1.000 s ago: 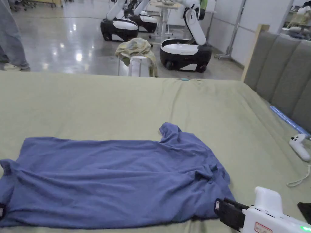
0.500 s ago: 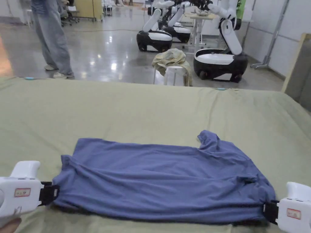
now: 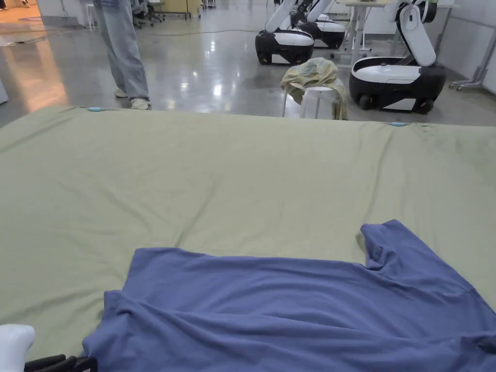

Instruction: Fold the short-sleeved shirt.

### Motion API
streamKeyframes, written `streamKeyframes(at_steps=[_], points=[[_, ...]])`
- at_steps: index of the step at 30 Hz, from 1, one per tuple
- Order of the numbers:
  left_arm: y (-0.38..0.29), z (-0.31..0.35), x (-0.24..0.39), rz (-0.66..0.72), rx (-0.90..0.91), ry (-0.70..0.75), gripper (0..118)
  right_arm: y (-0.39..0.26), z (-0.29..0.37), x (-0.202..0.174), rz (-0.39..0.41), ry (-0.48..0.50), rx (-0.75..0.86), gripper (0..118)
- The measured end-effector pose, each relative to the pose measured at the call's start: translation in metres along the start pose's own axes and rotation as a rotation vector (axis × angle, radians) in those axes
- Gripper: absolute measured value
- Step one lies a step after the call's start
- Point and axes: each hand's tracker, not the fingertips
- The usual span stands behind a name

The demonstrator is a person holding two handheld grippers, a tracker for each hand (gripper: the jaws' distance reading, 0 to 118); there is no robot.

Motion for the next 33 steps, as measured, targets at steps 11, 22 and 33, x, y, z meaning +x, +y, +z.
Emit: streamKeyframes(at_steps=[11, 22, 33], points=[[0.000, 0.060, 0.038, -0.159, 0.359, 0.112, 63, -0.008, 0.035, 0.027, -0.065, 0.026, 0.279, 54], [0.000, 0.097, 0.105, -0.240, 0.633, 0.076, 63, 0.026, 0.101, -0.063, 0.210, 0.190, 0.573, 59], [0.008, 0.107, 0.121, -0.226, 0.589, 0.031, 3, 0.038, 0.092, -0.092, 0.240, 0.309, 0.546, 0]])
